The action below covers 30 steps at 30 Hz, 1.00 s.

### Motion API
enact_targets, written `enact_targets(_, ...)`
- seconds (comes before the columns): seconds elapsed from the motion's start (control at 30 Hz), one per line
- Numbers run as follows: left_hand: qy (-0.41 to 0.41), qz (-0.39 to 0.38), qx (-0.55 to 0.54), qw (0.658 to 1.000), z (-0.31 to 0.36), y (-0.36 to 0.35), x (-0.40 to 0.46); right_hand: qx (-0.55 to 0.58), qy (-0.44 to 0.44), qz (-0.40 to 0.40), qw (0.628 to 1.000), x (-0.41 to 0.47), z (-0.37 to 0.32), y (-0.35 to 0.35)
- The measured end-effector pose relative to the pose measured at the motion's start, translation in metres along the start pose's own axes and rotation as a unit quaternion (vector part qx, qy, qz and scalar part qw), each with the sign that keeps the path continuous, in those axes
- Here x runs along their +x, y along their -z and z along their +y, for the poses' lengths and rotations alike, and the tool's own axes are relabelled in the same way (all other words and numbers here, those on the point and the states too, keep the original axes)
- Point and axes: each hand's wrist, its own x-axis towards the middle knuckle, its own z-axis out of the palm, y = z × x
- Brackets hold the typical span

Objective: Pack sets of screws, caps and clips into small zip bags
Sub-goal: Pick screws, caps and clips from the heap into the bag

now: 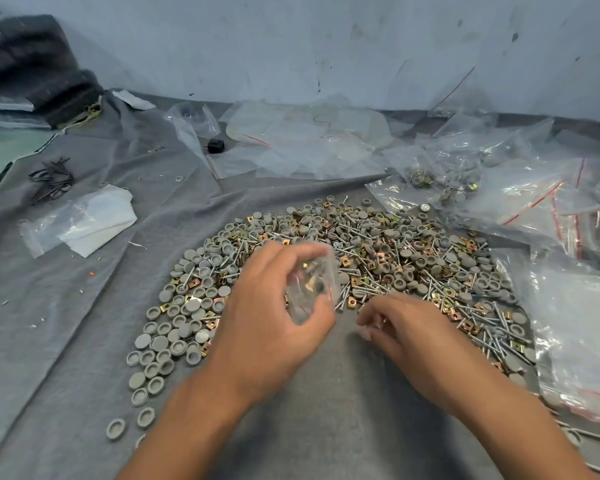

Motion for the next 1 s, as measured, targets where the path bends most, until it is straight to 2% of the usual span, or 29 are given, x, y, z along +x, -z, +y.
enact_targets(0.07, 0.015, 0.063, -0.053, 0.996, -0.001, 0.01, 0.005, 0.048, 0.031, 0.018, 0.998, 0.0, -0.01, -0.003)
enact_targets(0.13, 0.033, 0.118, -0.106, 0.987, -0.006, 0.021, 0.009, 0.095, 0.066, -0.003, 0.993, 0.0, -0.026, -0.012)
enact_targets(0.2, 0.039, 0.145, -0.116, 0.982, -0.011, 0.03, 0.012, 0.119, 0.102, -0.034, 0.987, -0.001, -0.043, -0.026)
enact_targets(0.33, 0.018, 0.128, -0.024, 0.991, -0.018, 0.036, 0.01, 0.121, 0.127, -0.026, 0.984, 0.001, -0.065, -0.045)
enact_targets(0.4, 0.039, 0.112, -0.06, 0.991, -0.019, 0.036, 0.011, 0.098, 0.142, -0.02, 0.985, 0.002, -0.07, -0.048)
enact_targets(0.43, 0.065, 0.108, -0.121, 0.985, -0.018, 0.037, 0.012, 0.078, 0.151, -0.015, 0.985, 0.002, -0.071, -0.049)
enact_targets(0.47, 0.1, 0.108, -0.209, 0.967, -0.016, 0.039, 0.014, 0.064, 0.157, -0.01, 0.985, 0.001, -0.072, -0.05)
enact_targets(0.5, 0.135, 0.111, -0.31, 0.935, -0.016, 0.043, 0.017, 0.058, 0.161, -0.006, 0.985, 0.0, -0.073, -0.051)
enact_targets(0.6, 0.205, 0.086, -0.571, 0.791, -0.019, 0.056, 0.021, 0.064, 0.158, -0.005, 0.985, -0.001, -0.071, -0.051)
enact_targets(0.67, 0.207, 0.079, -0.656, 0.721, -0.022, 0.062, 0.022, 0.083, 0.146, -0.005, 0.986, -0.001, -0.068, -0.051)
enact_targets(0.77, 0.205, 0.07, -0.705, 0.676, -0.024, 0.066, 0.022, 0.126, 0.134, -0.002, 0.983, 0.001, -0.066, -0.045)
enact_targets(0.8, 0.204, 0.067, -0.706, 0.675, -0.025, 0.067, 0.022, 0.142, 0.13, 0.004, 0.981, 0.002, -0.065, -0.04)
enact_targets(0.83, 0.204, 0.066, -0.692, 0.689, -0.026, 0.067, 0.022, 0.157, 0.126, 0.02, 0.979, 0.002, -0.063, -0.035)
enact_targets(0.87, 0.2, 0.064, -0.659, 0.722, -0.026, 0.066, 0.021, 0.17, 0.121, 0.044, 0.977, 0.003, -0.062, -0.029)
enact_targets(0.9, 0.19, 0.06, -0.598, 0.776, -0.024, 0.065, 0.019, 0.184, 0.113, 0.074, 0.973, 0.004, -0.06, -0.023)
enact_targets(0.93, 0.171, 0.058, -0.499, 0.848, -0.023, 0.063, 0.018, 0.203, 0.103, 0.105, 0.968, 0.005, -0.059, -0.016)
enact_targets(0.97, 0.141, 0.06, -0.365, 0.918, -0.022, 0.06, 0.016, 0.229, 0.094, 0.132, 0.96, 0.005, -0.059, -0.009)
enact_targets(1.0, 0.097, 0.053, -0.224, 0.968, -0.021, 0.055, 0.013, 0.261, 0.09, 0.154, 0.949, 0.006, -0.059, -0.003)
